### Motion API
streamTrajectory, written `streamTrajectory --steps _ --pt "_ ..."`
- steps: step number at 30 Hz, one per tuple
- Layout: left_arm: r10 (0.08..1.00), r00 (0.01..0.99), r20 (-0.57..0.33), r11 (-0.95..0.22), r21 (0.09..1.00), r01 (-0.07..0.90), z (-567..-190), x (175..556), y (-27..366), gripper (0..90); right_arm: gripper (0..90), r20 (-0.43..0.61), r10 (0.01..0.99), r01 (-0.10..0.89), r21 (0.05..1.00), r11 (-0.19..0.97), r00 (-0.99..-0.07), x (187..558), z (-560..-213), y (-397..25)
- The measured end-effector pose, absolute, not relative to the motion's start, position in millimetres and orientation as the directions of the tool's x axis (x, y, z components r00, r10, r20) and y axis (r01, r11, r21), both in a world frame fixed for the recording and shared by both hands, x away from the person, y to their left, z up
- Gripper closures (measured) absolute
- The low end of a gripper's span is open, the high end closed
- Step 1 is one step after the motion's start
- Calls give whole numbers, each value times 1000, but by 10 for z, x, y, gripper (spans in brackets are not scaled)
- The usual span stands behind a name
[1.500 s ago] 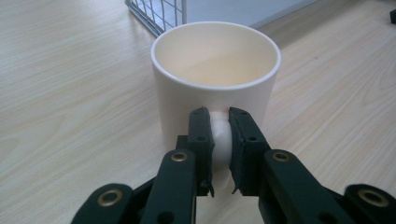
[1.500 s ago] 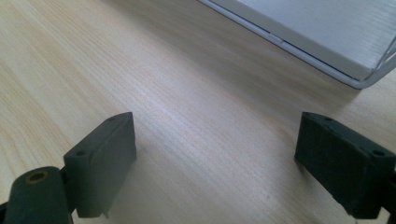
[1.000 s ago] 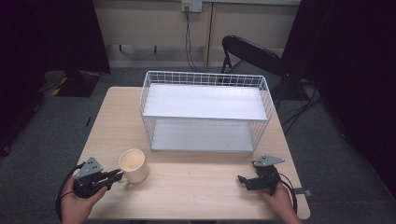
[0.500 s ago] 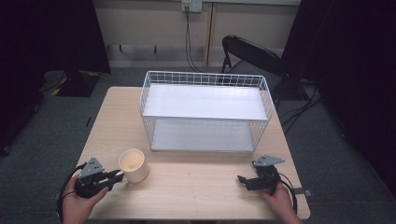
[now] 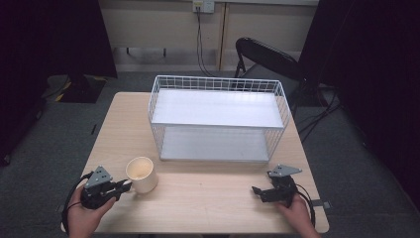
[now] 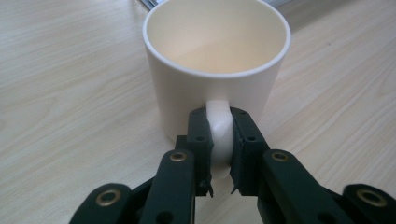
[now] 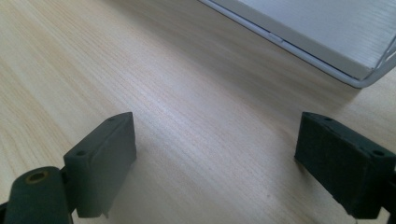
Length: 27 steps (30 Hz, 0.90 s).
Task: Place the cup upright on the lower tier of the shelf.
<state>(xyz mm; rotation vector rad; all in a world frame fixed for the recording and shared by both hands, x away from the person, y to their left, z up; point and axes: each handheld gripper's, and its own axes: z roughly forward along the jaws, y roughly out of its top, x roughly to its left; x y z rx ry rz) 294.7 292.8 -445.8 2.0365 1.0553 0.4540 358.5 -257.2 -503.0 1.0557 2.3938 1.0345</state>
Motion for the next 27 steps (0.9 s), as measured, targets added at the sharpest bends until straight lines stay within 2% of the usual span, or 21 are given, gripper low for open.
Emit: streamTrajectory --steps 15,27 --pt "813 582 -17 -329 811 484 -4335 2908 2880 803 118 -6 740 503 730 463 -673 3585 -5030 -2572" --pt "790 613 -24 -339 816 468 -4291 2957 2737 803 118 -6 740 503 730 463 -673 3585 -5030 -2572"
